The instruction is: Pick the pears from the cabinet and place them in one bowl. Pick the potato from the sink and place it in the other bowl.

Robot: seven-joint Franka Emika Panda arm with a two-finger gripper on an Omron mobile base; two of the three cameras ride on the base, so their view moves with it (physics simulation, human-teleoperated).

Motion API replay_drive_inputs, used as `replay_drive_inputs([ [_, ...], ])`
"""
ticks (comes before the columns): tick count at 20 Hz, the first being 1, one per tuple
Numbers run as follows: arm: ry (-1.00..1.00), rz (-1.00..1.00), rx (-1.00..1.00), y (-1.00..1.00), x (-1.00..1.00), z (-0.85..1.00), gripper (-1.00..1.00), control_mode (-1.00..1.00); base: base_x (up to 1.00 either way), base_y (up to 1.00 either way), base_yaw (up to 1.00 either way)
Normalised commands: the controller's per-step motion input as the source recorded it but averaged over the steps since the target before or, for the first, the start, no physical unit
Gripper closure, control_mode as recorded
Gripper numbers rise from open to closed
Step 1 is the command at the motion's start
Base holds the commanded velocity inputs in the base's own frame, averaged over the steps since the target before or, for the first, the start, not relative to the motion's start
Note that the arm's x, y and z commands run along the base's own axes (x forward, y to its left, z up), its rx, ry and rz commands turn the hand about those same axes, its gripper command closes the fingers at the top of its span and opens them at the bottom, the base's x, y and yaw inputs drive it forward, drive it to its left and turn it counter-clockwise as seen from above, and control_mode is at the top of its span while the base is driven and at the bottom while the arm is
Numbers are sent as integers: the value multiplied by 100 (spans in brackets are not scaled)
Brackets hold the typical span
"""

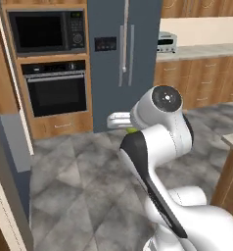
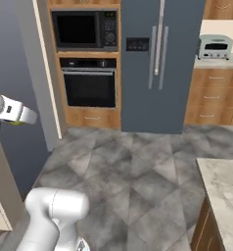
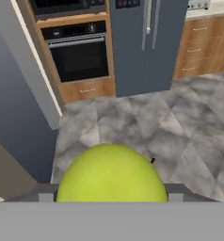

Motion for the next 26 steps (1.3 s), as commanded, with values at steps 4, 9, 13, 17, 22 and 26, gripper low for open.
replay_drive_inputs([
  [4,0,0,0,0,0,0,100,100,5,0,-46],
  [9,0,0,0,0,0,0,100,100,4,0,-46],
  [13,0,0,0,0,0,0,100,100,8,-2,-44],
  [17,0,0,0,0,0,0,100,100,6,-3,-45],
  [22,0,0,0,0,0,0,100,100,0,-3,-49],
  [26,0,0,0,0,0,0,100,100,0,-11,-49],
])
